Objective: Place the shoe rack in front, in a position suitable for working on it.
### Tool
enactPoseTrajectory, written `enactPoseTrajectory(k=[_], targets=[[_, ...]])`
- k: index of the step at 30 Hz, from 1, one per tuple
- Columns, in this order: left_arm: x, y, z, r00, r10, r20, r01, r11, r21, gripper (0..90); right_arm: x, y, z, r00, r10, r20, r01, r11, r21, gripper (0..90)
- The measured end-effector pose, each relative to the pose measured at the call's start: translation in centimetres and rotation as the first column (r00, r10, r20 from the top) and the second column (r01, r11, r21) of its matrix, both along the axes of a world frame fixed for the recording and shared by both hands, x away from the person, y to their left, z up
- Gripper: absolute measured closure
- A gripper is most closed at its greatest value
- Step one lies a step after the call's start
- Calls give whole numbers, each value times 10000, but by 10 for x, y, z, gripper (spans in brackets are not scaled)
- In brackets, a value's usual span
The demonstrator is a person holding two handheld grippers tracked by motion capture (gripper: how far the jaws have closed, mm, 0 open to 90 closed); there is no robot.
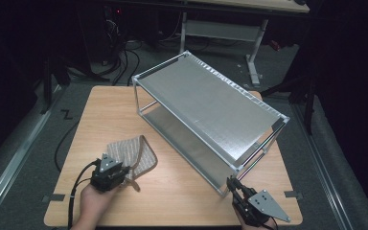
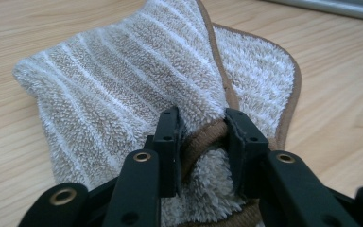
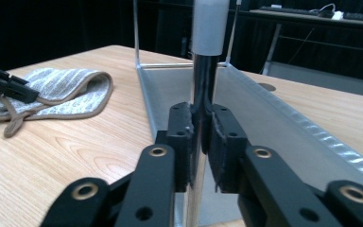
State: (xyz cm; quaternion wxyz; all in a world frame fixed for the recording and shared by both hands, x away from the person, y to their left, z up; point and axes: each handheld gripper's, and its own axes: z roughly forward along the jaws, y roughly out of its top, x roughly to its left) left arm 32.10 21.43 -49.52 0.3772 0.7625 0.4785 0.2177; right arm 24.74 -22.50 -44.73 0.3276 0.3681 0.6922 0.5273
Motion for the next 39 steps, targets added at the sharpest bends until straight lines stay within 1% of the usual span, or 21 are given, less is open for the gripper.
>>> enactPoseTrajectory(k=[2, 4, 6, 8, 11, 14, 15, 16, 19, 21, 23, 24, 25, 26, 28, 30, 31, 32, 33, 36, 39], targets=[[-2, -4, 0, 9998, -210, 22, 211, 9998, -56, 666, -1, -1, 0, 10000, -40, -50, 40, 10000, 77, 807], [-3, -5, 2, 9994, -331, 30, 332, 9992, -203, 638, -4, -4, 0, 9998, -180, -8, 180, 9998, 61, 807], [-5, -6, 6, 9990, -439, 62, 441, 9978, -486, 599, -7, -8, 0, 9996, -274, -23, 274, 9996, 103, 807], [-7, -5, 13, 9977, -599, 316, 619, 9959, -661, 563, -10, -13, 0, 9987, -507, -12, 508, 9987, 92, 807], [-7, -5, 24, 9950, -722, 688, 771, 9945, -711, 516, -15, -23, 0, 9955, -950, 2, 950, 9954, 115, 806], [1, -3, 36, 9914, -636, 1147, 732, 9940, -815, 491, -19, -36, 0, 9878, -1559, -12, 1559, 9876, 161, 805], [8, -3, 40, 9907, -564, 1241, 673, 9941, -854, 486, -21, -40, -1, 9847, -1742, -31, 1742, 9845, 206, 805], [10, -3, 42, 9905, -550, 1260, 659, 9943, -843, 485, -22, -43, -1, 9834, -1816, -47, 1816, 9831, 250, 805], [33, -6, 53, 9874, -438, 1519, 578, 9944, -889, 486, -24, -47, -1, 9799, -1996, -22, 1996, 9796, 219, 803], [44, -9, 58, 9858, -410, 1630, 561, 9945, -890, 488, -25, -49, -1, 9788, -2046, 13, 2046, 9786, 203, 799], [62, -14, 64, 9812, -341, 1902, 482, 9964, -701, 493, -24, -51, -1, 9772, -2124, -3, 2124, 9769, 243, 798], [68, -16, 66, 9791, -316, 2011, 461, 9966, -680, 495, -24, -52, -1, 9766, -2152, 18, 2150, 9763, 254, 796], [78, -18, 68, 9778, -255, 2081, 386, 9975, -592, 499, -24, -53, -1, 9761, -2175, 10, 2174, 9758, 246, 796], [84, -20, 69, 9770, -228, 2119, 357, 9977, -570, 500, -23, -53, -1, 9769, -2138, 14, 2137, 9766, 238, 796], [98, -21, 71, 9758, -124, 2184, 252, 9981, -557, 505, -23, -54, -1, 9767, -2144, 22, 2143, 9764, 261, 795], [114, -21, 72, 9754, 173, 2196, -66, 9988, -492, 506, -23, -54, -1, 9767, -2145, -1, 2144, 9764, 262, 796], [125, -21, 74, 9759, 346, 2153, -243, 9984, -505, 506, -22, -53, -1, 9769, -2136, 0, 2135, 9766, 272, 796], [133, -20, 75, 9758, 473, 2137, -364, 9978, -545, 507, -22, -53, -1, 9777, -2101, 16, 2099, 9773, 302, 796], [143, -20, 77, 9765, 563, 2079, -430, 9967, -683, 511, -21, -53, -1, 9782, -2078, -2, 2077, 9777, 309, 797], [160, -21, 82, 9757, 626, 2101, -514, 9970, -586, 537, -20, -53, -1, 9783, -2074, -19, 2074, 9777, 325, 798], [175, -24, 89, 9774, 648, 2012, -542, 9969, -578, 609, -20, -54, -2, 9778, -2093, -40, 2094, 9773, 323, 799]])
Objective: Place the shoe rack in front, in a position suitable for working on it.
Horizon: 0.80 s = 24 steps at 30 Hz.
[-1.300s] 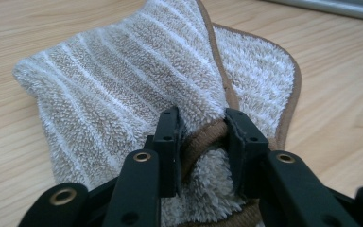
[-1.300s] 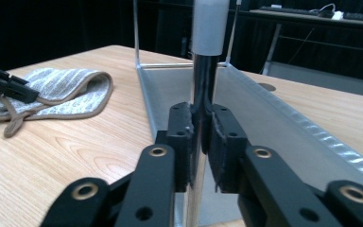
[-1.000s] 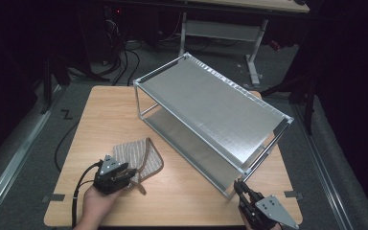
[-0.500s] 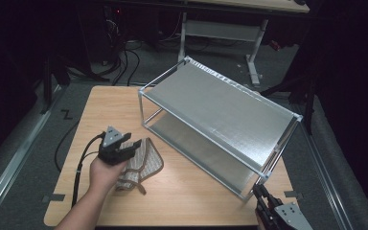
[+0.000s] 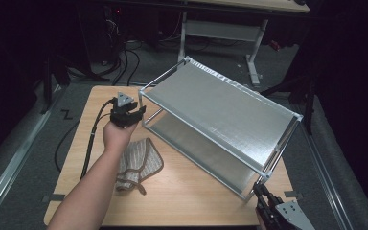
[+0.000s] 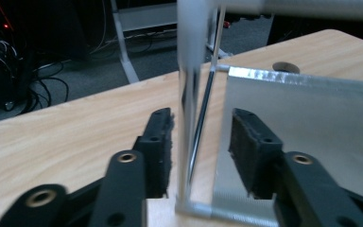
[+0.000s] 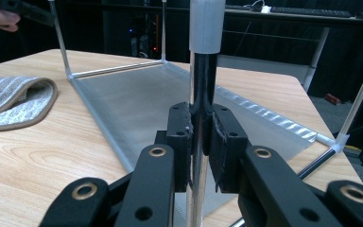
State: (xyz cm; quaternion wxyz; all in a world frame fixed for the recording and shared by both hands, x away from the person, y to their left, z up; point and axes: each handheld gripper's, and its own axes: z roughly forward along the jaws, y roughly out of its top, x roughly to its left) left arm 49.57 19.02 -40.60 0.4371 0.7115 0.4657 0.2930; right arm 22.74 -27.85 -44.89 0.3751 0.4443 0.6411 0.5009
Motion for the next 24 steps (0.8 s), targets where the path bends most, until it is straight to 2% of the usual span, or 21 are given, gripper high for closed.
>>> enactPoseTrajectory(k=[2, 5, 7, 13, 20, 24], targets=[[5, -1, 3, 10000, 80, -20, -81, 9999, -107, 661, 1, 0, 0, 10000, 58, -12, -58, 10000, 39, 800], [6, 0, 4, 9995, 297, 130, -295, 9995, -146, 797, 1, 0, -1, 10000, 59, -4, -59, 10000, 24, 802], [5, 1, 4, 9993, 314, 222, -316, 9995, 54, 803, 1, 0, 0, 9999, 113, -22, -113, 9999, 49, 802], [-1, 22, 5, 9979, 635, 148, -636, 9979, 81, 805, 0, 14, 0, 9978, 657, -48, -657, 9978, 4, 802], [-1, 47, 6, 9945, 1046, -28, -1046, 9945, -35, 802, 0, 39, 0, 9876, 1569, -54, -1570, 9875, -137, 801], [3, 53, 5, 9933, 1157, -1, -1157, 9932, -112, 800, 3, 49, -2, 9820, 1884, -102, -1886, 9818, -234, 801]])
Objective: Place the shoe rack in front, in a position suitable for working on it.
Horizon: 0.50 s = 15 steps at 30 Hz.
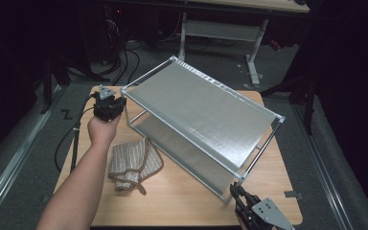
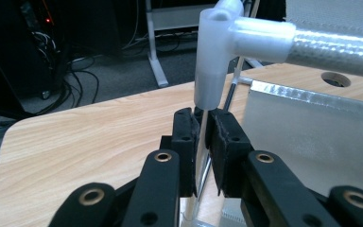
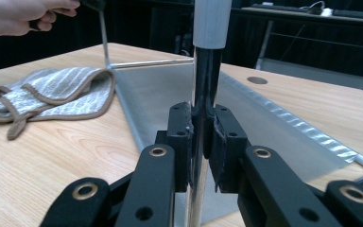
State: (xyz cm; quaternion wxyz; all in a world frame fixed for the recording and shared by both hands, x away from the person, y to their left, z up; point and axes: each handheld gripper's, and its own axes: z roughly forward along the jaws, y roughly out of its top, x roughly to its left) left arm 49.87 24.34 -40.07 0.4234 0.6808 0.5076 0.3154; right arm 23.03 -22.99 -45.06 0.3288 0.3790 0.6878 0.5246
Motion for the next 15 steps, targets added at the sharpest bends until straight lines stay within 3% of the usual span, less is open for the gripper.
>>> enactPoseTrajectory(k=[2, 5, 7, 11, 15], targets=[[2, 3, -1, 10000, 93, 12, -93, 9999, -100, 798, 1, 4, -1, 10000, 85, -8, -85, 10000, -31, 801], [2, 10, -1, 9998, 165, -108, -171, 9983, -562, 752, 4, 11, -2, 9995, 317, -11, -317, 9995, -89, 801], [-4, 11, 0, 9998, 177, 82, -172, 9980, -609, 716, 5, 14, -2, 9991, 422, -1, -422, 9990, -117, 801], [-25, 15, -1, 9994, 97, 326, -75, 9977, -673, 661, 9, 19, -3, 9978, 656, -15, -656, 9978, -108, 801], [-58, 16, -7, 9991, -253, 343, 275, 9976, -642, 632, 12, 26, -3, 9954, 954, -39, -954, 9954, -88, 801]])
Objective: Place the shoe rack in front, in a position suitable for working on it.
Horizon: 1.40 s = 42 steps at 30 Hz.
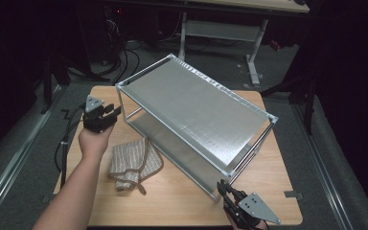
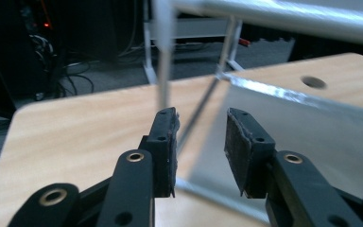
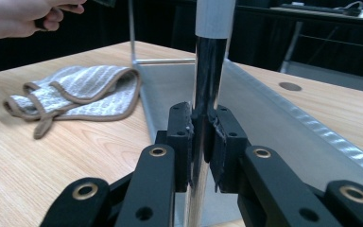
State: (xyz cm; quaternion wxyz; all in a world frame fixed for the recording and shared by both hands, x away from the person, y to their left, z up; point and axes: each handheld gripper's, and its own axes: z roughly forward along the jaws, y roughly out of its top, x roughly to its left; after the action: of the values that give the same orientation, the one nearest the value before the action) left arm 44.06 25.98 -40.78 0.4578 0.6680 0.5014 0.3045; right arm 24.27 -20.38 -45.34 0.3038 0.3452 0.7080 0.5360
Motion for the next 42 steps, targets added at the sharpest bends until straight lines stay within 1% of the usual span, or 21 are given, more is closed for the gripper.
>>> enactPoseTrajectory(k=[2, 5, 7, 10, 13, 15, 16, 19, 20, 21, 23, 24, 25, 26, 27, 28, 30, 33, 37, 39, 42], targets=[[-18, -1, -5, 9997, -237, -87, 236, 9996, -148, 607, 2, 4, 0, 9999, 161, 40, -161, 9999, -49, 801], [-50, -7, -17, 9958, -731, -552, 690, 9950, -721, 549, 4, 10, 1, 9992, 386, 49, -385, 9992, -118, 801], [-65, -13, -25, 9925, -911, -817, 841, 9927, -861, 518, 5, 12, 1, 9986, 520, 81, -518, 9985, -176, 801], [-85, -26, -37, 9872, -1113, -1146, 1061, 9931, -504, 450, 6, 13, 1, 9981, 602, 87, -600, 9980, -209, 800], [-98, -42, -50, 9744, -1502, -1673, 1515, 9884, -48, 358, 7, 13, 1, 9976, 679, 106, -677, 9976, -166, 799], [-104, -53, -57, 9700, -1343, -2026, 1457, 9884, 423, 261, 7, 14, 2, 9978, 661, 105, -659, 9977, -159, 797], [-105, -56, -60, 9704, -1227, -2078, 1360, 9894, 510, 209, 8, 14, 2, 9977, 662, 124, -660, 9977, -118, 795], [-106, -63, -66, 9718, -585, -2282, 848, 9906, 1070, 146, 8, 13, 2, 9973, 728, 127, -727, 9973, -96, 793], [-106, -64, -68, 9696, -503, -2396, 782, 9911, 1082, 145, 7, 13, 2, 9973, 731, 109, -730, 9973, -93, 792], [-106, -64, -71, 9641, -375, -2630, 676, 9920, 1062, 145, 7, 12, 2, 9972, 741, 122, -740, 9972, -81, 792], [-108, -64, -76, 9539, -406, -2972, 678, 9944, 816, 156, 7, 12, 3, 9971, 752, 142, -751, 9972, -68, 792], [-109, -65, -78, 9504, -481, -3073, 779, 9933, 852, 180, 7, 12, 3, 9971, 754, 138, -753, 9971, -56, 792], [-110, -68, -83, 9419, -531, -3317, 961, 9888, 1145, 203, 6, 12, 3, 9970, 758, 139, -757, 9971, -56, 792], [-111, -70, -86, 9403, -487, -3369, 1024, 9844, 1433, 229, 7, 12, 2, 9969, 769, 141, -768, 9970, -55, 792], [-114, -72, -90, 9495, -441, -3106, 1038, 9785, 1784, 252, 7, 12, 2, 9969, 780, 135, -779, 9969, -76, 790], [-115, -71, -91, 9534, -451, -2983, 1003, 9799, 1724, 301, 7, 12, 2, 9967, 798, 122, -797, 9968, -80, 789], [-117, -67, -92, 9590, -412, -2805, 897, 9827, 1622, 408, 7, 12, 2, 9967, 796, 135, -795, 9968, -74, 786], [-120, -65, -93, 9639, -622, -2589, 1099, 9786, 1740, 567, 7, 13, 2, 9968, 779, 168, -777, 9969, -85, 783], [-124, -62, -94, 9671, -853, -2397, 1271, 9782, 1645, 661, 7, 12, 2, 9972, 730, 168, -728, 9973, -100, 786], [-125, -61, -94, 9666, -1026, -2348, 1434, 9760, 1637, 674, 6, 12, 3, 9974, 688, 206, -684, 9975, -165, 796], [-129, -58, -92, 9646, -1340, -2274, 1682, 9760, 1386, 689, 6, 12, 3, 9975, 676, 197, -672, 9975, -210, 801]])
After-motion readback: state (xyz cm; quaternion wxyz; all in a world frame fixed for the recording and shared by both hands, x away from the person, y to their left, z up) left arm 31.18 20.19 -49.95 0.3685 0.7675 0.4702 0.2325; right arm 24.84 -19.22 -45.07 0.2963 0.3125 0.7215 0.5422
